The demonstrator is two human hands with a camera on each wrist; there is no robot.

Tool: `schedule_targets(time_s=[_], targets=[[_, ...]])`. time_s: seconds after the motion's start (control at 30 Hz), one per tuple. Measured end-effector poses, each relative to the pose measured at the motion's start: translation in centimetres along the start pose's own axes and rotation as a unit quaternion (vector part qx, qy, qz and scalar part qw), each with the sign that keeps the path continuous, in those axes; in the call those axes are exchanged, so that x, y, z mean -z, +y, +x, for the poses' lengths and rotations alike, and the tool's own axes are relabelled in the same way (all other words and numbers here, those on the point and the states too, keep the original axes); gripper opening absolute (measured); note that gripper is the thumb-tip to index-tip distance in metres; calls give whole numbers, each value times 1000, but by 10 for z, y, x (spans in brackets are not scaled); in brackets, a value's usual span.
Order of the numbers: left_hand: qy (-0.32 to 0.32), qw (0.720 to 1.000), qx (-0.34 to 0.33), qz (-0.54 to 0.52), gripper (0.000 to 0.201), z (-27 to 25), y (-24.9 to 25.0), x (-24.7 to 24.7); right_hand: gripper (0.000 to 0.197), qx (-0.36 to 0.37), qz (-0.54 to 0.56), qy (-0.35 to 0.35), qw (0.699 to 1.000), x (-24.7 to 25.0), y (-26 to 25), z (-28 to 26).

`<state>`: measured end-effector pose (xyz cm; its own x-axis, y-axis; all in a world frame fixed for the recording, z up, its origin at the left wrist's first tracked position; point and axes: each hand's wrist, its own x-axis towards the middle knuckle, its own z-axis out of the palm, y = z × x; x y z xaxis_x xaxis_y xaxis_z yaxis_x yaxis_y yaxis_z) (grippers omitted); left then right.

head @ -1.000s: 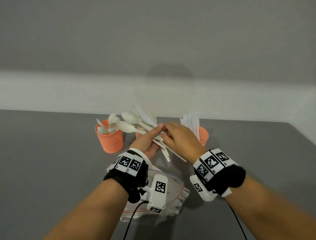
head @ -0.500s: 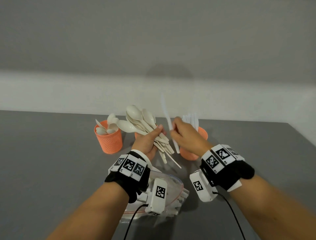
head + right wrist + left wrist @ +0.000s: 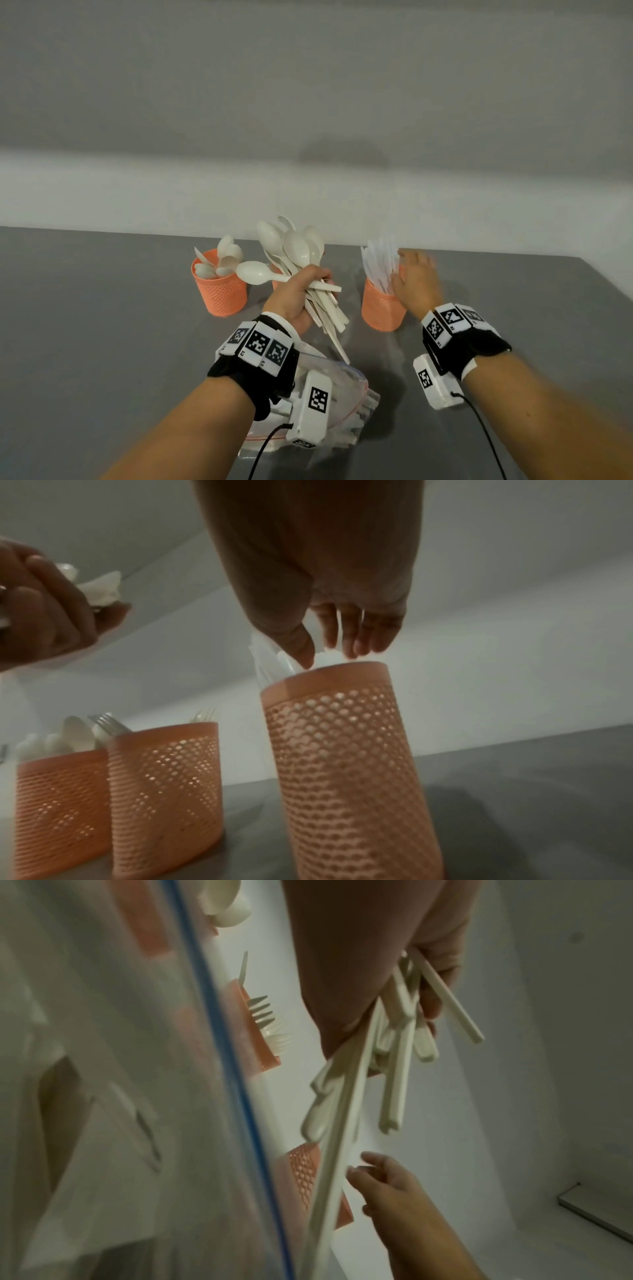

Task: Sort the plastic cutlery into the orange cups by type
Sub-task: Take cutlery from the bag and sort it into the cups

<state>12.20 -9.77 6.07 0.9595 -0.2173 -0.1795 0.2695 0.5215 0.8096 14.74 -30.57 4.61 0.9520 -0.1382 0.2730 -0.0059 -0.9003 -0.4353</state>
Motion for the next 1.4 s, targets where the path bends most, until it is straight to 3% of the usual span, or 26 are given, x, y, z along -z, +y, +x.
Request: schedule_targets(time_s=[0.07, 0.13, 0.17, 0.23, 0.3, 0.37, 0.43, 0.5, 0.57, 0.63, 0.7, 0.8, 0.87, 0.93, 1.07, 1.2, 1.27, 1.4], targets=[[-20, 1000, 6, -4, 5, 0, 1, 1, 44, 34, 28, 58, 997, 7, -11, -1], [-34, 999, 5, -15, 21, 3, 1, 2, 33, 88, 103, 92, 987, 17, -30, -4], [-31, 999, 5, -25, 28, 4, 2, 2, 24, 117, 158, 73, 978, 22, -40, -7], [-25, 999, 5, -46, 27, 6, 3, 2, 12, 152, 235, -16, 960, 28, -61, -16], [-26, 998, 7, -52, 3, 4, 10, 0, 12, 141, 253, -131, 948, 29, -74, -26], [-15, 998, 3, -64, 28, 3, 15, 2, 19, 105, 281, -240, 923, 26, -79, -34], [-21, 995, -4, -93, 46, 1, 20, 4, 19, 55, 346, -323, 879, 23, -81, -41], [-35, 993, -13, -110, 50, -2, 23, 7, 23, 29, 415, -371, 830, 22, -82, -46], [-35, 995, -3, -95, 43, -6, 27, 9, 22, 37, 435, -392, 809, 23, -85, -48], [-29, 997, 11, -67, 25, -9, 29, 10, 15, 65, 400, -393, 825, 23, -90, -49], [-23, 999, 4, -35, 20, -10, 31, 9, 20, 80, 345, -378, 855, 19, -93, -47], [-35, 999, -20, -3, 28, -14, 30, 10, 29, 86, 321, -256, 908, 18, -97, -41], [-41, 998, -50, 10, 18, -17, 31, 12, 25, 85, 375, -153, 910, 27, -103, -38], [-44, 996, -74, 10, 16, -18, 31, 13, 27, 101, 412, -94, 901, 36, -111, -34], [-47, 994, -75, 58, 31, -22, 28, 11, 8, 149, 294, -89, 940, 36, -128, -33], [-55, 987, -89, 122, 20, -28, 26, 10, 14, 157, 171, -69, 970, 30, -132, -35], [-54, 985, -102, 128, 17, -29, 26, 10, 15, 189, 92, -33, 977, 30, -133, -39], [-45, 978, -124, 161, 14, -30, 26, 9, 17, 204, 78, -32, 975, 31, -135, -41]])
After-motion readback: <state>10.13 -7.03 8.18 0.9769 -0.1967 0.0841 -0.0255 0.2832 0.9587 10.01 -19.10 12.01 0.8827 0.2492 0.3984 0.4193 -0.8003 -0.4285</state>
